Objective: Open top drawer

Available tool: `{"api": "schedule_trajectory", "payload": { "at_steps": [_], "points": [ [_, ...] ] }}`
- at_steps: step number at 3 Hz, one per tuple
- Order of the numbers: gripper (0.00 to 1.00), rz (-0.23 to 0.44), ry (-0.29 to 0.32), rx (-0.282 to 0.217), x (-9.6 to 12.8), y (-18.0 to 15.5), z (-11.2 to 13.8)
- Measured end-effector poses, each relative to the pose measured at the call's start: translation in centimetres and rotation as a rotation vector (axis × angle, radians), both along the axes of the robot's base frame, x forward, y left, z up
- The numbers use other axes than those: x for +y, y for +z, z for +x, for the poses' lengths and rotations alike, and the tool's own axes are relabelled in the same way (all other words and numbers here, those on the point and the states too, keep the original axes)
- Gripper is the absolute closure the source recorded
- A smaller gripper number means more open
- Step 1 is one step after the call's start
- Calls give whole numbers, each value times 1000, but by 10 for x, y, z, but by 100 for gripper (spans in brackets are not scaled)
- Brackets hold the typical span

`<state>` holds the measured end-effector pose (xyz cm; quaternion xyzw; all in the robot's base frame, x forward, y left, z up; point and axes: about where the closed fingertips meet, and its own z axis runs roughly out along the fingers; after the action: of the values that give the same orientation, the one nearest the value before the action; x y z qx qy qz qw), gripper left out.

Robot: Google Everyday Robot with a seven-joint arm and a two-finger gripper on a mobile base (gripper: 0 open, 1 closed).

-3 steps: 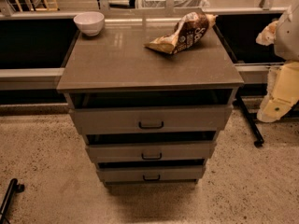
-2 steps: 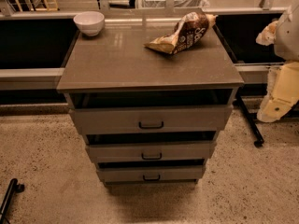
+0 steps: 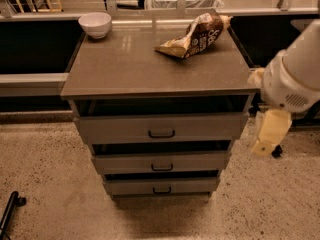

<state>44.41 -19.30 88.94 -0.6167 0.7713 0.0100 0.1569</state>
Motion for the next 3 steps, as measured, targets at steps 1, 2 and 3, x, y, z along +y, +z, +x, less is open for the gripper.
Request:
{"api": "schedule_trajectory", "payload": {
  "at_steps": [1,2,3],
  "points": [
    [0,48,101,-35,25,-93,-17],
    [0,48,99,-37,24,-93,-16],
    [0,43,215,-81,35,-117,4]
  ]
}}
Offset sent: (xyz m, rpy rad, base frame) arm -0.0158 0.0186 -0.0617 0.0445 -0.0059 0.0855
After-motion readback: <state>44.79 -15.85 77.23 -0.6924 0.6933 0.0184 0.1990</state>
